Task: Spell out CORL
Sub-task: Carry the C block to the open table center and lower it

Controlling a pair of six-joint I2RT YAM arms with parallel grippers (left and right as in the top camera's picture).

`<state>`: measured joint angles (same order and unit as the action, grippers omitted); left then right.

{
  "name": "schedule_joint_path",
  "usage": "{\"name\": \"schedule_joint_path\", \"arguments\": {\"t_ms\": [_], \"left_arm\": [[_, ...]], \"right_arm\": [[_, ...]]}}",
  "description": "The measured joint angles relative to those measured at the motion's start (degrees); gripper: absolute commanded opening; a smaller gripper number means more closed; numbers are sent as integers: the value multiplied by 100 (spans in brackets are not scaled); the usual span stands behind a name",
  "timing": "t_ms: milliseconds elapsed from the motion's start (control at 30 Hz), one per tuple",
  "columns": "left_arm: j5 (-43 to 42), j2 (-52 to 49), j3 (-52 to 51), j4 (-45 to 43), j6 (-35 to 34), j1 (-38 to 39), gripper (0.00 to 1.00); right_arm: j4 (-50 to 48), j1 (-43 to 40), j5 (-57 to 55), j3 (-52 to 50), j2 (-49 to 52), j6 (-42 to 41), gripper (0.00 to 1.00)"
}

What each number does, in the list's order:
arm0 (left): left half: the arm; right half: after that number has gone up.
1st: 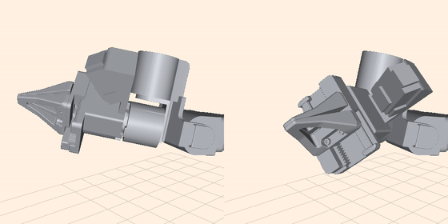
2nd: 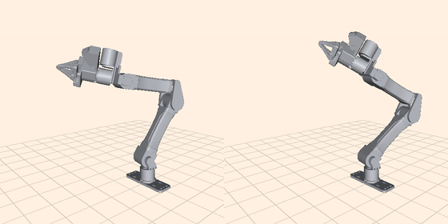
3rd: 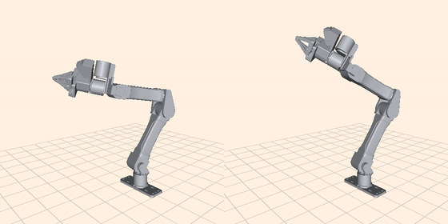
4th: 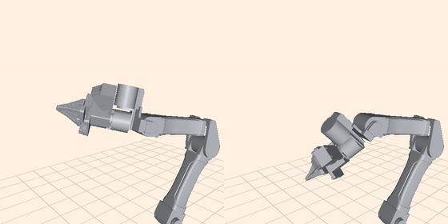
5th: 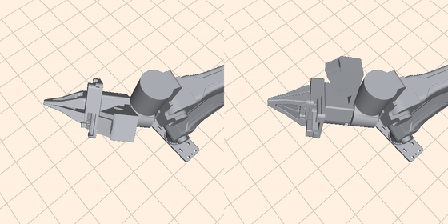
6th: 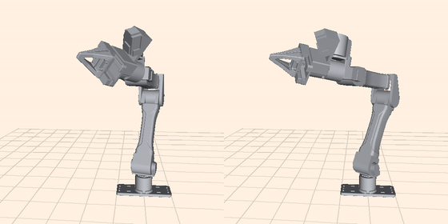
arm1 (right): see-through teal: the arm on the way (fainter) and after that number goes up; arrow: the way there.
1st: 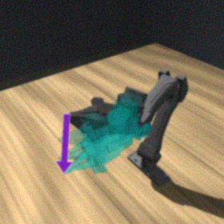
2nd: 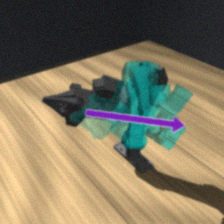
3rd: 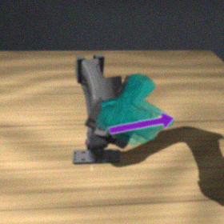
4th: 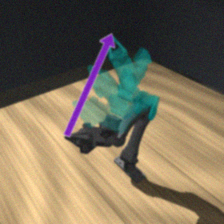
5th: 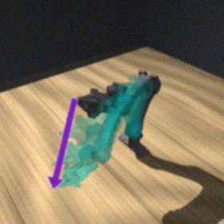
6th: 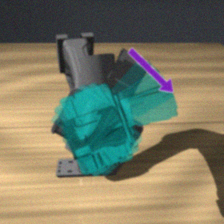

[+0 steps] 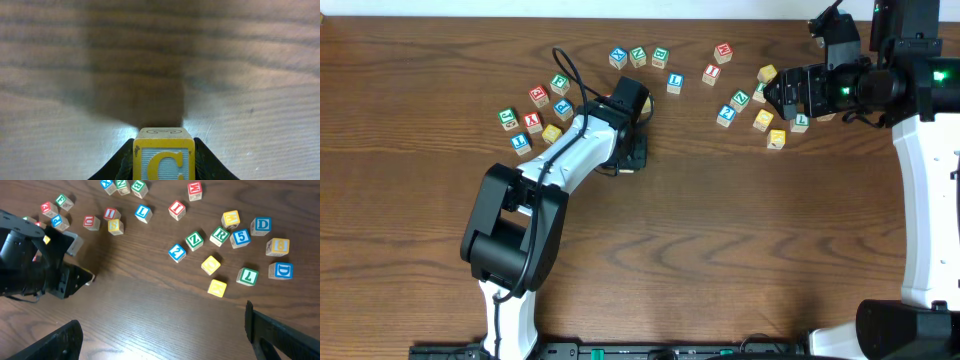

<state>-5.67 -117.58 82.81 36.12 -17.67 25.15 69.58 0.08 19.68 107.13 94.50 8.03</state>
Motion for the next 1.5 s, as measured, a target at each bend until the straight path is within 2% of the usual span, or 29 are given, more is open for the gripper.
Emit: {"name": "schedule_joint_path", "arguments": {"t_ms": [633, 700, 833, 1367, 1500], "left_arm": [[138, -72, -83, -457, 101, 0, 31], [138, -72, -83, -457, 101, 0, 33], [149, -74, -83, -420, 122, 0, 44], [153, -83, -83, -398, 120, 0, 44], [149, -83, -83, -409, 129, 0, 49]], "right_arm": [[0, 0, -9, 0, 0, 0, 99], [0, 0, -11, 0, 0, 0, 99], [0, 0, -11, 0, 0, 0, 99], [0, 0, -11, 0, 0, 0, 99], [0, 0, -11, 0, 0, 0, 99]]}}
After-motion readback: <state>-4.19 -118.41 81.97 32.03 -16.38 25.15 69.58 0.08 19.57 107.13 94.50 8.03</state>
